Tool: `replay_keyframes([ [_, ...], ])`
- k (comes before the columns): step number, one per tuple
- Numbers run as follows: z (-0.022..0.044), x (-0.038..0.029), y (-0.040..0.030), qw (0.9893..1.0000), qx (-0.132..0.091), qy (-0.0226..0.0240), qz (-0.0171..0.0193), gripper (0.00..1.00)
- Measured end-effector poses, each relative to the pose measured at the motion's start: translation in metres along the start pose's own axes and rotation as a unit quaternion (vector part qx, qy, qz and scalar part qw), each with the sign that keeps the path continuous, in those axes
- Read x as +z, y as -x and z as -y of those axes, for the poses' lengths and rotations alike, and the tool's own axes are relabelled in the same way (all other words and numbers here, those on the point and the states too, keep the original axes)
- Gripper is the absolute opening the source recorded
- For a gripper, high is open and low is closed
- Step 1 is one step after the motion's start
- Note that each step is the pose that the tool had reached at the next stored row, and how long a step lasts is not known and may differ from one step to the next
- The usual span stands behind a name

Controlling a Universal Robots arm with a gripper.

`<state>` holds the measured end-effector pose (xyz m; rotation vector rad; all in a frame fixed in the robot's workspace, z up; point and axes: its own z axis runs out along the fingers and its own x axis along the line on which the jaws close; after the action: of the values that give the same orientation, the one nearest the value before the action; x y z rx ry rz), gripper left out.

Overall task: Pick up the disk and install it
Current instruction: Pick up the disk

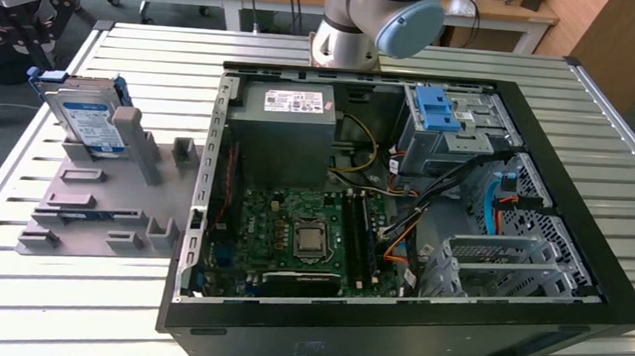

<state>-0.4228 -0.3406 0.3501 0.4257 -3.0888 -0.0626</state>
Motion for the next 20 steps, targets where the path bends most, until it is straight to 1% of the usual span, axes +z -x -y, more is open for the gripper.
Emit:
replay_keyframes([
  [20, 0.0, 0.0, 0.0, 0.9997, -0.026, -0.0004, -0.0011, 0.11],
])
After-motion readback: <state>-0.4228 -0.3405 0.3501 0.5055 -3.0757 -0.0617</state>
